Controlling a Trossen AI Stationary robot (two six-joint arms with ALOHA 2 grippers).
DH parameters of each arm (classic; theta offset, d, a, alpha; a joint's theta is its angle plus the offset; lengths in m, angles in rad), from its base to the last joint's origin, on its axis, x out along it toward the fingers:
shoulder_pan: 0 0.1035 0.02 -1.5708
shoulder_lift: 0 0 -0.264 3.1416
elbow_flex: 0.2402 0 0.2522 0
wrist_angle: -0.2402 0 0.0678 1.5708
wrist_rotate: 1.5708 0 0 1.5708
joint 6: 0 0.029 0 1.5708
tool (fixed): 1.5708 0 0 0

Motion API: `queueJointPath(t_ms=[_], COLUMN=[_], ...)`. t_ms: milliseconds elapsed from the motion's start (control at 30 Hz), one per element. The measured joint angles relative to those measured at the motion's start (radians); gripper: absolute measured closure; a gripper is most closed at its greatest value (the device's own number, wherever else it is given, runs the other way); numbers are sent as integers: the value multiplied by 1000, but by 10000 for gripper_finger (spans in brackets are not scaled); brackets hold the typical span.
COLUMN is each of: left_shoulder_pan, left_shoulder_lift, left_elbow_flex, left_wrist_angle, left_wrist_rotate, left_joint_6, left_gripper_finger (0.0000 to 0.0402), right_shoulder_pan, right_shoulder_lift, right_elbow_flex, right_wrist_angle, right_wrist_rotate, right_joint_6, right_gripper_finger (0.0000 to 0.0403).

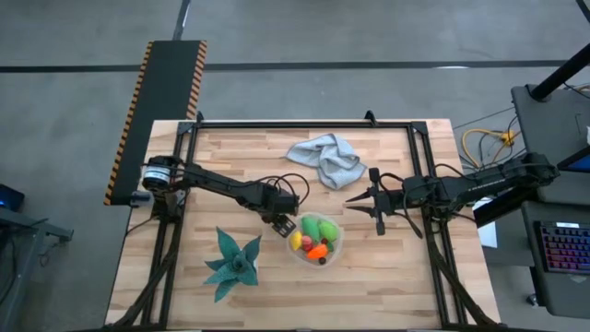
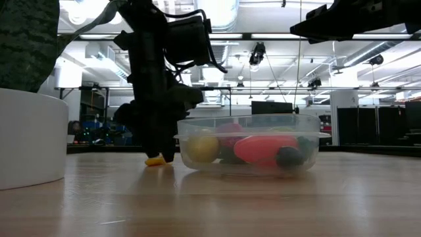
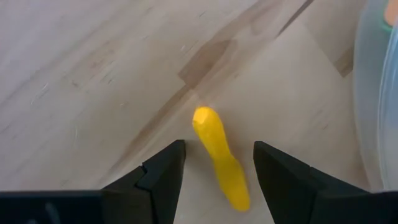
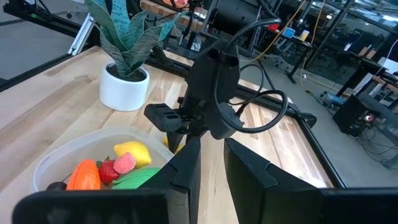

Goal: Pick and placing Produce into tupperware
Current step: Put the corn into the container

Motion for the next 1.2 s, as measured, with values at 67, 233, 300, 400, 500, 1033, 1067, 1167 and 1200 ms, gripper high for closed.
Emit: queueJointPath(t_ms=[67, 233, 300, 400, 500, 1033, 1067, 1167, 1200], left_shoulder_pan=[0, 1, 1, 2, 3, 0, 0, 0, 0], left_shoulder_lift=[2, 0, 0, 0, -1, -87, -95, -126, -133], left_elbow_flex=[0, -2, -2, -3, -3, 98, 103, 118, 119], left_wrist_angle=[-1, -10, -16, -24, -31, -130, -135, -100, -87], left_wrist_rotate=[1, 11, 10, 7, 13, -13, -21, -25, -25], left_joint_6=[16, 42, 70, 103, 156, 697, 718, 778, 791], left_gripper_finger=[222, 268, 297, 343, 384, 394, 394, 394, 394], right_shoulder_pan=[0, 0, 0, 0, 0, 0, 0, 0, 0], right_shoulder_lift=[0, 0, 0, 0, 0, 0, 0, -1, -1], right_elbow_flex=[0, 0, 0, 0, 0, 0, 0, 0, 0], right_wrist_angle=[0, 0, 0, 0, 0, 0, 0, -3, -3], right_wrist_rotate=[0, 0, 0, 0, 0, 0, 0, 0, 0], right_joint_6=[0, 0, 0, 0, 0, 0, 0, 0, 0], right_gripper_finger=[339, 339, 339, 339, 339, 339, 339, 339, 339])
